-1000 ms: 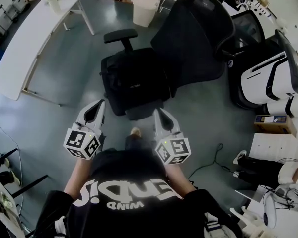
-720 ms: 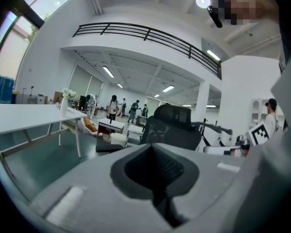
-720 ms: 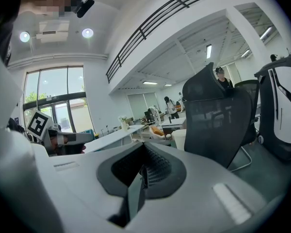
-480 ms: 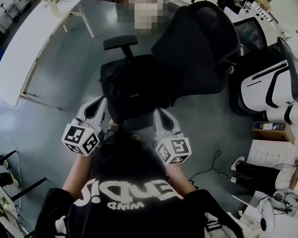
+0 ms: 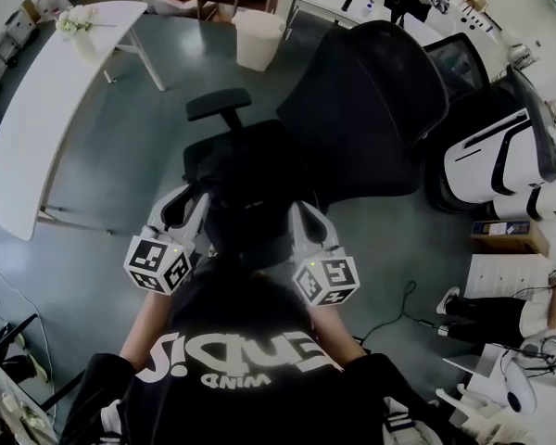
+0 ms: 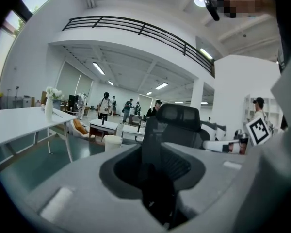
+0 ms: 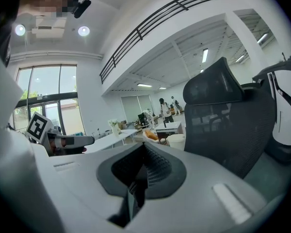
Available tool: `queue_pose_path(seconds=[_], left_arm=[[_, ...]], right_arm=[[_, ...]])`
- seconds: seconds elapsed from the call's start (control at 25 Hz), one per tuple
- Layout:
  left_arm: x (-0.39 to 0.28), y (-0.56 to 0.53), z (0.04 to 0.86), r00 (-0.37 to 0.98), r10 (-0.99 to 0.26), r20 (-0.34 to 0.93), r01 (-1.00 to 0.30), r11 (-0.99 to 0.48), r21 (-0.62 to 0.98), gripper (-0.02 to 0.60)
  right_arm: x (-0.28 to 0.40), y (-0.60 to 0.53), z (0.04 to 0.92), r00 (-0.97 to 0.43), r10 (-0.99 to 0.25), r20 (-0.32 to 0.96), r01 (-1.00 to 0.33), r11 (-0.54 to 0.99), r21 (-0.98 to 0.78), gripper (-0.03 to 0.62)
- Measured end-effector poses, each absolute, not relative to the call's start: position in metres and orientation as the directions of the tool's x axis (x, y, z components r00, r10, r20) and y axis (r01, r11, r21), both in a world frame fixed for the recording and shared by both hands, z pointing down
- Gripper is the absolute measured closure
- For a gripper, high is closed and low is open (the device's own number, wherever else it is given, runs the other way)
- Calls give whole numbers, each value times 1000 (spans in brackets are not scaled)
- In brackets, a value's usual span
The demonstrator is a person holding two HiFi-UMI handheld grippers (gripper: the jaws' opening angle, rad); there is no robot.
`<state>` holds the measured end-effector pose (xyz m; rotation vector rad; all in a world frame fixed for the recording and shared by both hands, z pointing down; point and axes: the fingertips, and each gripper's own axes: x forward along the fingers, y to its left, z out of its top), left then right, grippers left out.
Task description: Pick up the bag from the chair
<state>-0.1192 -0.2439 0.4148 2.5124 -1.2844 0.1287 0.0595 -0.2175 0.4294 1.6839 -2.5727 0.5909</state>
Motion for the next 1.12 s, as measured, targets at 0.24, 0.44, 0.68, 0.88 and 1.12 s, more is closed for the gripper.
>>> queue_pose_path(seconds=[0.24,0.44,0.68,0.88,1.12], left_arm=[[-122,-279,422,599,-770,222,-798,-547,254,302],[-111,-293,435,629,-737,246,-775,-571,272,188],[-98,-310,460,665,-685,299,-747,-598,290,38],[-93,-329,490,660,-658,362,-748,-622,232,28],[-78,-350,531,659,-614,435,-733,-654,187,21]], right_arm=[[56,-240,431,-394,-894,214,-895,319,-312,594],[62,-248,437,-370,-901,227,-904,292,-314,594],[69,-254,443,-350,-905,242,-909,265,-322,594],[72,-255,451,-332,-906,261,-915,243,-321,594],[83,-254,460,-304,-910,282,-923,208,-323,594]])
